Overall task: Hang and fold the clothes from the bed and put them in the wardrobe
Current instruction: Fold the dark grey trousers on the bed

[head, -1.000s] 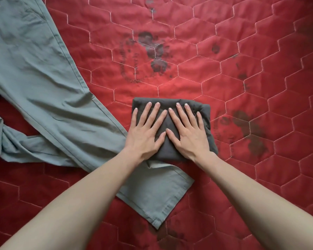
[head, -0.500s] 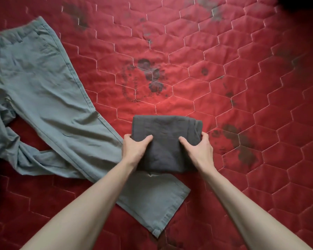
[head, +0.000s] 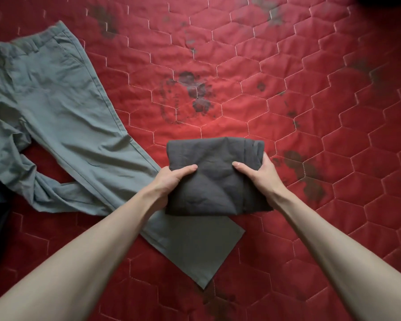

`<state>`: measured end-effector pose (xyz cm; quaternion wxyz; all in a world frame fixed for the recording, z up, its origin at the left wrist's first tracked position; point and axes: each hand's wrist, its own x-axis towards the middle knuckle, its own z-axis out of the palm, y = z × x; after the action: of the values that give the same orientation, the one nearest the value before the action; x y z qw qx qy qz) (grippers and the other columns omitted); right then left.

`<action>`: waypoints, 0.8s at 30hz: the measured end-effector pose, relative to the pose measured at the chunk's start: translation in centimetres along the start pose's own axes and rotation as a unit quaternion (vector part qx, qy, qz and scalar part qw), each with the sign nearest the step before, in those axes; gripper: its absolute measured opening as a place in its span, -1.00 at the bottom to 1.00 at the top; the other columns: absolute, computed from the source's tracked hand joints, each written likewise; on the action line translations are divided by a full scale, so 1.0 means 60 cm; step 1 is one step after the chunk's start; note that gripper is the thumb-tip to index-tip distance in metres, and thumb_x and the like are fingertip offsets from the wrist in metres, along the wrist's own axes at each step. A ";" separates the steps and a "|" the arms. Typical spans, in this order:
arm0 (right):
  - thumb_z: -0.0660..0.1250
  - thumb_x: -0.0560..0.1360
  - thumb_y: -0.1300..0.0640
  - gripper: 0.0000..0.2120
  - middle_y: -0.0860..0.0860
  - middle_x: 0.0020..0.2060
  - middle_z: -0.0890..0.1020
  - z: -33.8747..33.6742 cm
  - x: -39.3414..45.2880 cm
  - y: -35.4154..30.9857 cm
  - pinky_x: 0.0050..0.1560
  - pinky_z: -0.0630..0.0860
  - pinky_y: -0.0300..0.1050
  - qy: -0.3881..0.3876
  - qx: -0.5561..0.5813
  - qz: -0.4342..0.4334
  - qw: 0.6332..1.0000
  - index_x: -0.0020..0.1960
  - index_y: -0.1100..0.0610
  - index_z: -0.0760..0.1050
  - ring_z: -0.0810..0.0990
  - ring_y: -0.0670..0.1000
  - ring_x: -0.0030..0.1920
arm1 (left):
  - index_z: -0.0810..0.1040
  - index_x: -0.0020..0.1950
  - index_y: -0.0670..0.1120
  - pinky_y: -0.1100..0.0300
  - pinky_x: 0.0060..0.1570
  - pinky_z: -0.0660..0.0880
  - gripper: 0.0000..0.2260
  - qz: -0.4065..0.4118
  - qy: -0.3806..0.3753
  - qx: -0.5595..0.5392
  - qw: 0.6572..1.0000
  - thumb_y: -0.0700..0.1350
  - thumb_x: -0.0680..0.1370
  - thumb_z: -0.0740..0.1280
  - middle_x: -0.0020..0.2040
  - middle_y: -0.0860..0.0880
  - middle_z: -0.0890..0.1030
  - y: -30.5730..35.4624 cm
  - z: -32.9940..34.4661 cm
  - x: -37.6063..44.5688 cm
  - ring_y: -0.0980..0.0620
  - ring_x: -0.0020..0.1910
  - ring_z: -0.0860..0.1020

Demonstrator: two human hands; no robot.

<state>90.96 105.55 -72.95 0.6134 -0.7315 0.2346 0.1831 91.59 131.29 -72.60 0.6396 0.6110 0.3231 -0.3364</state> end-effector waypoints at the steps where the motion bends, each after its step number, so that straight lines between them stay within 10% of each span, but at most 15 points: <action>1: 0.63 0.41 0.08 -0.44 -0.04 0.14 0.70 -0.005 -0.007 -0.016 0.15 0.63 -0.10 0.003 0.003 -0.008 1.000 0.32 0.06 0.48 0.71 -0.10 0.11 | 0.68 0.18 -0.18 -0.12 0.20 0.61 -0.67 0.006 -0.010 -0.012 1.000 -0.07 0.48 0.56 0.06 -0.18 0.74 0.008 -0.001 -0.014 -0.16 0.07 0.72; 11: 0.51 0.55 0.05 -0.33 -0.09 0.37 0.56 -0.036 -0.177 -0.239 0.39 0.48 -0.12 -0.097 -0.047 -0.112 0.988 0.54 -0.03 0.24 0.56 -0.15 0.35 | 0.50 0.30 -0.08 0.29 -0.17 0.61 -0.62 0.180 0.048 -0.038 0.982 -0.14 0.53 0.51 0.12 -0.09 0.69 0.141 -0.023 -0.246 0.03 -0.01 0.68; 19: 0.58 0.49 0.04 -0.10 -0.14 0.54 0.37 -0.042 -0.382 -0.343 0.54 0.36 0.05 -0.049 -0.029 -0.154 0.986 0.63 -0.21 0.11 0.42 -0.16 0.48 | 0.45 0.43 0.00 0.05 0.26 0.56 -0.43 0.251 0.095 -0.045 0.962 -0.05 0.48 0.57 0.26 -0.01 0.66 0.151 -0.049 -0.484 0.03 0.24 0.64; 24: 0.54 0.52 0.11 -0.12 -0.16 0.52 0.38 -0.047 -0.484 -0.423 0.48 0.38 -0.21 -0.079 -0.044 -0.173 0.981 0.65 -0.16 0.10 0.42 -0.27 0.43 | 0.42 0.45 0.04 0.13 0.29 0.51 -0.54 0.258 0.131 -0.073 0.954 -0.03 0.58 0.45 0.29 0.03 0.62 0.170 -0.049 -0.638 0.09 0.28 0.60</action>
<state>81.43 109.70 -35.72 0.6195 -0.7708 0.0468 0.1411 78.37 135.88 -35.44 0.6997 0.6638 0.2591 -0.0519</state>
